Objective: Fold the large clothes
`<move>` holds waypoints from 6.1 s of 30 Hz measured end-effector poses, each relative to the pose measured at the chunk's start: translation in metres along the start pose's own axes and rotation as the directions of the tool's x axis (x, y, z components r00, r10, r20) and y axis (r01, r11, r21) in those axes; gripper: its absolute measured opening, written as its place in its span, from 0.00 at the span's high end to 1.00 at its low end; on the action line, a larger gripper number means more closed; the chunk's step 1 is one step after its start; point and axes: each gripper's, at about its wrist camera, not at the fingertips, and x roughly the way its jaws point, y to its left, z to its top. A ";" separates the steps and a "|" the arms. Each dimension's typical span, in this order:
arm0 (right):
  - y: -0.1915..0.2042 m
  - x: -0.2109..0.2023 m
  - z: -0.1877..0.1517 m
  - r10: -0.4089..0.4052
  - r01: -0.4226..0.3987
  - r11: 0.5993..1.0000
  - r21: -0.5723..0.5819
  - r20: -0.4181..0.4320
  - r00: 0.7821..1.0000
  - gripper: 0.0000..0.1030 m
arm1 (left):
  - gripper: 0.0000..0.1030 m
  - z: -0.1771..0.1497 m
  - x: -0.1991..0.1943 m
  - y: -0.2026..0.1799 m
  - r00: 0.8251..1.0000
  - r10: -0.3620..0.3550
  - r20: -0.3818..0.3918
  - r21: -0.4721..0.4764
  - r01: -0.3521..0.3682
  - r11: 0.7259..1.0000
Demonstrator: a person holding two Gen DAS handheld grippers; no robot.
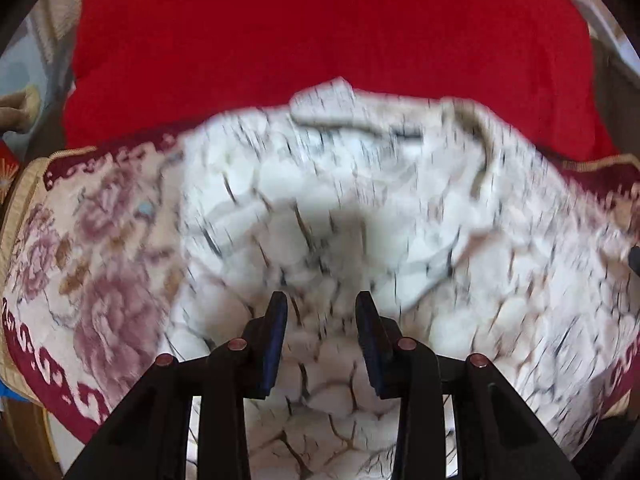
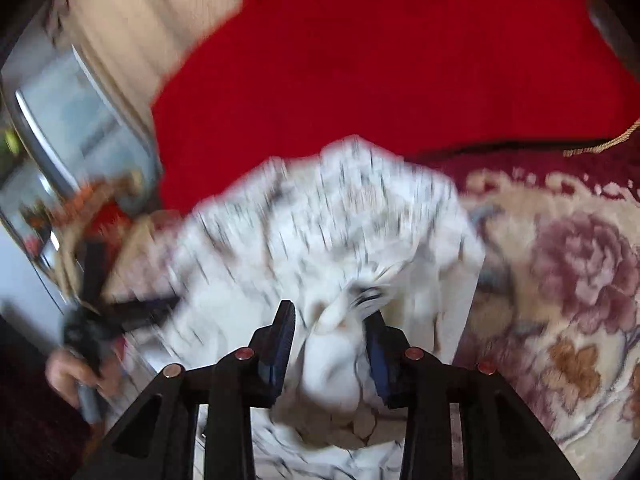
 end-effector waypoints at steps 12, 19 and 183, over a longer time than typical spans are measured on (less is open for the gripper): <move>0.004 0.058 -0.009 -0.174 0.163 0.984 -0.069 -0.195 0.965 0.57 | 0.55 -0.004 0.028 0.003 0.995 0.063 -0.082 0.022 -0.061 0.998; 0.021 0.008 -0.004 -0.072 0.072 0.996 -0.061 0.001 0.997 0.45 | 0.55 -0.026 -0.028 0.022 0.997 0.070 0.007 0.018 -0.071 0.997; -0.077 -0.021 0.073 0.241 -0.341 0.788 0.513 0.254 0.937 0.90 | 0.92 0.002 -0.127 0.178 0.641 -0.653 0.402 -0.202 0.758 0.620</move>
